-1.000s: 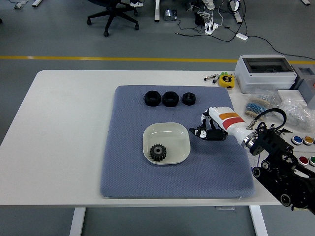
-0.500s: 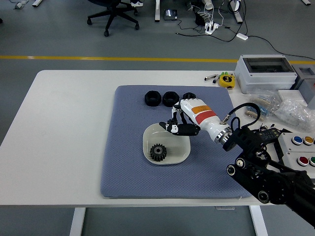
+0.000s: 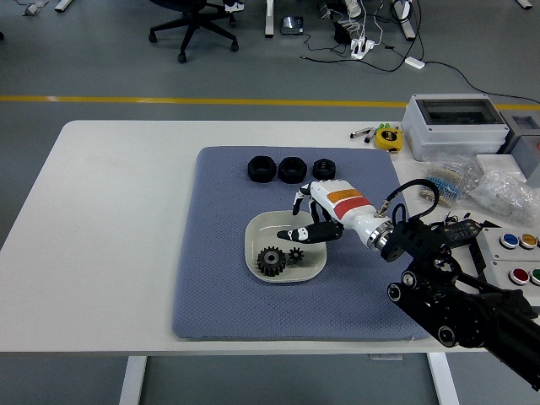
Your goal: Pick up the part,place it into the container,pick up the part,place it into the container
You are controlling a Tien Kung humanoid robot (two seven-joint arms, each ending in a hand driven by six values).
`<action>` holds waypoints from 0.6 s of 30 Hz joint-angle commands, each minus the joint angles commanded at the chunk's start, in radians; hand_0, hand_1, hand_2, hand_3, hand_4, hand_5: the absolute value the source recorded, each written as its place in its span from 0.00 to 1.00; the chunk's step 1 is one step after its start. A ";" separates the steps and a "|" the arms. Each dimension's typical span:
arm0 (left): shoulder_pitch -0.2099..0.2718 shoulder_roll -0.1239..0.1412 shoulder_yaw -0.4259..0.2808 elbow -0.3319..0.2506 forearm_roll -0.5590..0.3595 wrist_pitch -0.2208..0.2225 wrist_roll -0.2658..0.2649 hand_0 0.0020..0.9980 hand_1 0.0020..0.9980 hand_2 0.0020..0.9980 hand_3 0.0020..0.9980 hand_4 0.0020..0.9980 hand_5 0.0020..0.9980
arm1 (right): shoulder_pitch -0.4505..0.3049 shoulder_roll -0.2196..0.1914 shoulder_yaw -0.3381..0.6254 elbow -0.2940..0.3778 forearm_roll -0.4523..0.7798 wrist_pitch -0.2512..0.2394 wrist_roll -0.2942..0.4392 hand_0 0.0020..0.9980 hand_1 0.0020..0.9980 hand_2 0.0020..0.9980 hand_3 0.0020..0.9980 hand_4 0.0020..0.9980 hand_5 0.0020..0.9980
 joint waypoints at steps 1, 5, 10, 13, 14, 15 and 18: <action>0.000 0.000 -0.002 0.000 0.002 0.000 0.001 0.68 0.64 0.65 0.55 0.62 0.59 | -0.001 -0.001 0.004 0.001 0.001 -0.004 0.001 0.16 0.15 0.25 0.50 1.00 0.65; 0.000 0.000 -0.001 0.000 0.000 0.001 0.000 0.68 0.64 0.65 0.55 0.62 0.59 | -0.009 -0.011 0.030 0.009 0.008 -0.024 0.004 0.16 0.15 0.25 0.50 1.00 0.65; -0.001 -0.001 0.000 0.001 -0.005 0.003 -0.001 0.68 0.64 0.65 0.56 0.62 0.58 | -0.034 -0.037 0.084 0.036 0.066 -0.065 0.009 0.16 0.15 0.24 0.48 1.00 0.64; -0.001 -0.002 0.001 0.002 -0.009 0.005 -0.002 0.68 0.64 0.65 0.56 0.62 0.59 | -0.066 -0.062 0.127 0.066 0.156 -0.085 0.013 0.19 0.17 0.26 0.48 1.00 0.63; -0.001 -0.003 0.000 0.002 -0.009 0.006 -0.001 0.68 0.64 0.65 0.56 0.62 0.59 | -0.078 -0.071 0.137 0.077 0.190 -0.088 0.017 0.19 0.17 0.26 0.48 1.00 0.63; -0.001 -0.003 0.000 0.002 -0.008 0.006 -0.001 0.68 0.64 0.65 0.56 0.62 0.59 | -0.096 -0.083 0.151 0.095 0.235 -0.089 0.024 0.19 0.17 0.26 0.48 1.00 0.63; 0.001 -0.003 -0.004 0.003 -0.004 0.006 -0.001 0.68 0.64 0.65 0.55 0.62 0.59 | -0.147 -0.098 0.191 0.143 0.365 -0.081 0.030 0.28 0.33 0.44 0.54 1.00 0.64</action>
